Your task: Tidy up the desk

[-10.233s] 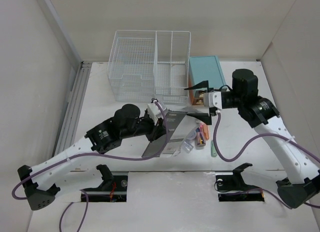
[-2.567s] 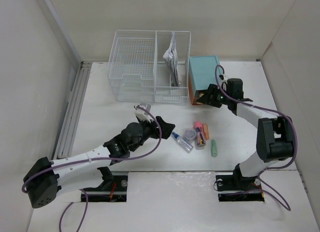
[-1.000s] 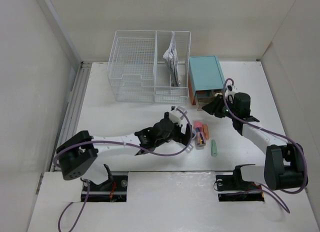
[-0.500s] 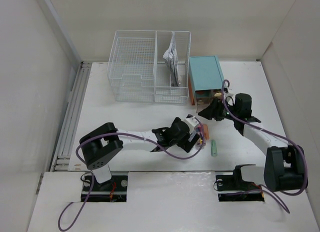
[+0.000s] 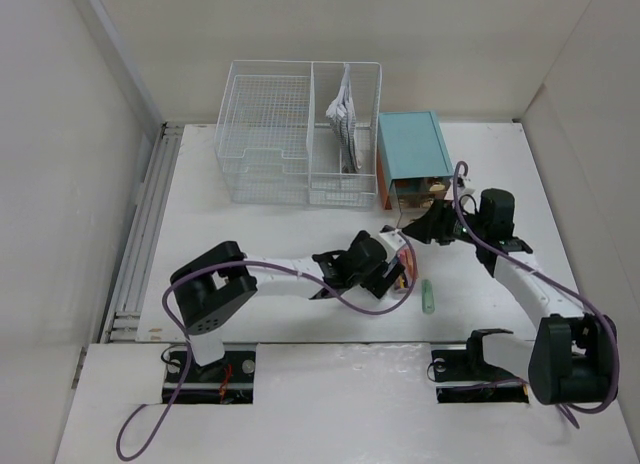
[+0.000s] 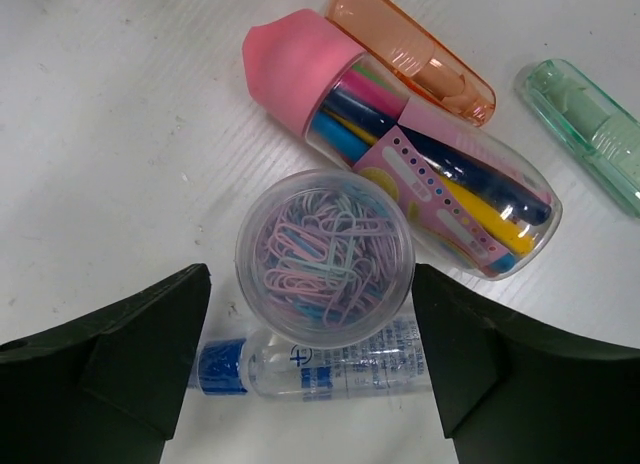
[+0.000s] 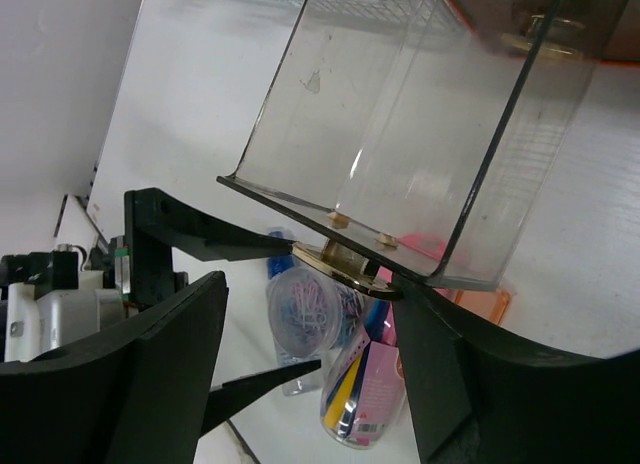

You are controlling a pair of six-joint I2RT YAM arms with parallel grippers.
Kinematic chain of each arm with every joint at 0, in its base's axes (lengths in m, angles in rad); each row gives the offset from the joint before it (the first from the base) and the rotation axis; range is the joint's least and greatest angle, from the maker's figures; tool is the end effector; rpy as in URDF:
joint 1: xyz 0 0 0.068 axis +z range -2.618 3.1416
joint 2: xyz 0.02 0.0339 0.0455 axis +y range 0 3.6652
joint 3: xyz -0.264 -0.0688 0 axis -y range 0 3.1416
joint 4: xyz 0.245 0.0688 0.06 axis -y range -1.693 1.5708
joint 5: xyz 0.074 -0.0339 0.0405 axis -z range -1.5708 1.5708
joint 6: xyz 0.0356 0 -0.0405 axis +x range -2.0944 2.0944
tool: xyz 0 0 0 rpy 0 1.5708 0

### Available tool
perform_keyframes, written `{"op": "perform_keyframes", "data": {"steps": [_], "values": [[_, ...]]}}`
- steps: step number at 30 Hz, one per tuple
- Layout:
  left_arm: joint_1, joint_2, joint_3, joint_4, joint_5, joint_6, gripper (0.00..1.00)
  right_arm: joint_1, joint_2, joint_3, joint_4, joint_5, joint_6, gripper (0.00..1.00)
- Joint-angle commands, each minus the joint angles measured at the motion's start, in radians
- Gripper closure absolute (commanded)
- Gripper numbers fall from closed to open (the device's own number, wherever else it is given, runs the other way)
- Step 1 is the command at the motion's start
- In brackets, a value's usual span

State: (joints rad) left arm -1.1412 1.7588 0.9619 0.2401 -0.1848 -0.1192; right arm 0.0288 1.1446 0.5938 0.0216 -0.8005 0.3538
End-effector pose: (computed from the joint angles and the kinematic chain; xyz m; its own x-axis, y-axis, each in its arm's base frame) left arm 0.1626 -0.3391 0.1820 -0.3171 0.4115 -0.8545 0.7966 0.6045 -0.0045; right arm 0.2355 0.0323 0.2269 -0.6949 0.2213 -0.6842 -0.4249 0.6412 0.6390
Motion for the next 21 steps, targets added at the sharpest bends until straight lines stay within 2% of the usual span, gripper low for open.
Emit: {"op": "perform_keyframes", "data": {"steps": [1,7,10,11,16,18,20,21], "values": [[0.020,0.005,0.034,0.030,0.019,0.021,0.22,-0.021,-0.091,0.086,0.113,-0.154,-0.009,0.29],[0.040,0.028,0.064,0.041,0.088,0.030,0.42,-0.064,-0.112,0.095,0.104,-0.158,0.002,0.29],[0.040,0.028,0.064,0.031,0.097,0.030,0.42,-0.064,-0.054,0.095,0.095,-0.204,0.002,0.26],[0.040,0.028,0.064,0.031,0.097,0.030,0.42,-0.064,-0.037,0.095,0.095,-0.219,0.002,0.21],[0.060,0.037,0.073,0.031,0.117,0.021,0.67,-0.064,0.003,0.120,0.095,-0.246,-0.009,0.20],[0.060,0.037,0.074,0.031,0.126,0.021,0.72,-0.064,-0.023,0.120,0.086,-0.246,-0.019,0.20],[0.060,0.037,0.074,0.042,0.127,0.012,0.83,-0.073,-0.057,0.120,0.086,-0.246,-0.019,0.20],[0.060,0.037,0.074,0.042,0.127,0.012,0.97,-0.082,-0.068,0.129,0.075,-0.246,-0.019,0.19]]}}
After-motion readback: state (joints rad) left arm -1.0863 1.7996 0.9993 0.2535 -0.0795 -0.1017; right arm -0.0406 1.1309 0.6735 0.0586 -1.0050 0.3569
